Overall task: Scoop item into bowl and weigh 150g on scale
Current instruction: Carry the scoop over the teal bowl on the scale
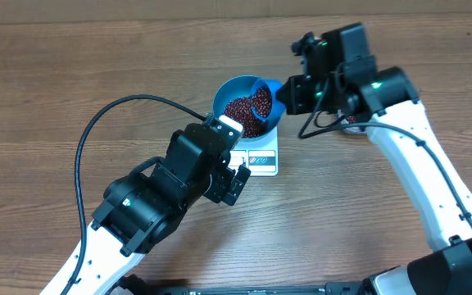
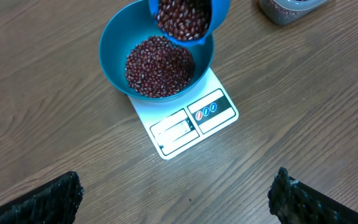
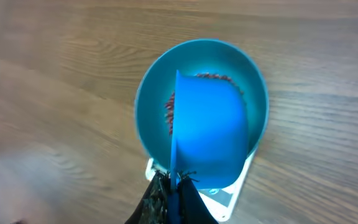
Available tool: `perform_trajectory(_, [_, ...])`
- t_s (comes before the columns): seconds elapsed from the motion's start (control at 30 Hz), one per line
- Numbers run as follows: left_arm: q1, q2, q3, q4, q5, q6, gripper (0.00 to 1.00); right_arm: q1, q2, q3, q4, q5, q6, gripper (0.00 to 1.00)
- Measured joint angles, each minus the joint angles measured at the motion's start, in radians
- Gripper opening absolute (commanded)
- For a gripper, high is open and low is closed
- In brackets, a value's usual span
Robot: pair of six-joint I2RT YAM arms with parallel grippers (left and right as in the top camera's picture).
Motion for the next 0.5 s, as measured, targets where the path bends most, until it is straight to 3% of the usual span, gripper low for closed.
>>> perform_trajectory(0.5, [0.0,0.0,0.0,0.0,0.0,0.0,1.0,0.165,0.0,0.0,0.05,0.389,0.014,0.04])
